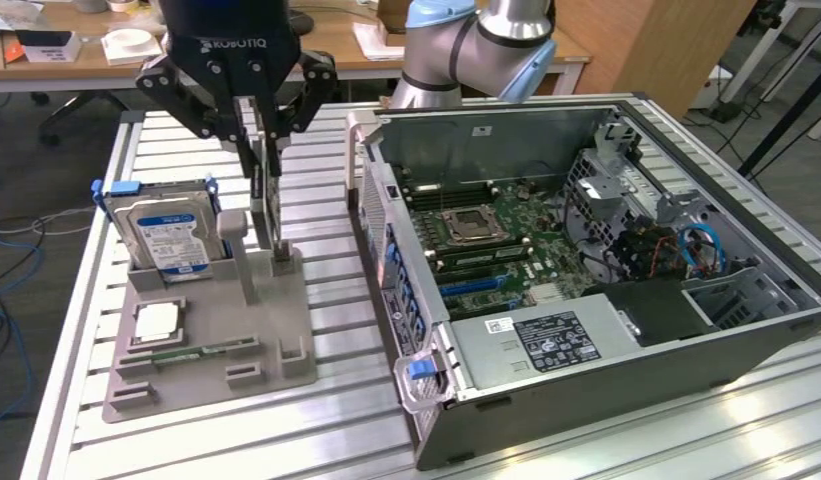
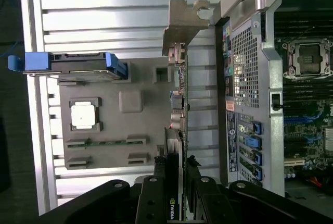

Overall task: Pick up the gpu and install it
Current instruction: 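Pick up the gpu and move the gpu toward the slot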

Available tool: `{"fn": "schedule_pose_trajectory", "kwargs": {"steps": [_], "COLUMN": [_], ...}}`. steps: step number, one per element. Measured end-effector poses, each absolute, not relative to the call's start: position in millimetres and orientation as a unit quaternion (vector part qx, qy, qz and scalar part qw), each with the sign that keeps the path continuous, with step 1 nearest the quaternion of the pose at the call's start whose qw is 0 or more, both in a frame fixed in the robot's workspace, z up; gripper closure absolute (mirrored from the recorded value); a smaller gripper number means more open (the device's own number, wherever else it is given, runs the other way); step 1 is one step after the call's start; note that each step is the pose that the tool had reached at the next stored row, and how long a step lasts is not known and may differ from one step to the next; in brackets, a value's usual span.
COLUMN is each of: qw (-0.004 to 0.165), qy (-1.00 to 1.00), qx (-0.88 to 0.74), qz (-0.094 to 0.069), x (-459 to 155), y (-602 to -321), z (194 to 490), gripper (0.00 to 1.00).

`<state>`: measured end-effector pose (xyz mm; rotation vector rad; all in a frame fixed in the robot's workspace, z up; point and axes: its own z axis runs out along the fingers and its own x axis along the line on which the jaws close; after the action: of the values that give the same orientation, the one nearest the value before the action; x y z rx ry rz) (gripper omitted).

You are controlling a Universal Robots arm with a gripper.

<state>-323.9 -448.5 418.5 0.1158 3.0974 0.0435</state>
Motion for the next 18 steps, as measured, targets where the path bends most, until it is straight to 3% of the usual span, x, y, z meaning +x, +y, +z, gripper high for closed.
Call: {"fn": "schedule_pose_trajectory", "kwargs": {"steps": [18], "qw": [0.021], "qy": [0.999], "qx": [0.037], "qz": [0.014], "x": [-314], "y": [-448], "z": [422], "gripper": [0.74]}}
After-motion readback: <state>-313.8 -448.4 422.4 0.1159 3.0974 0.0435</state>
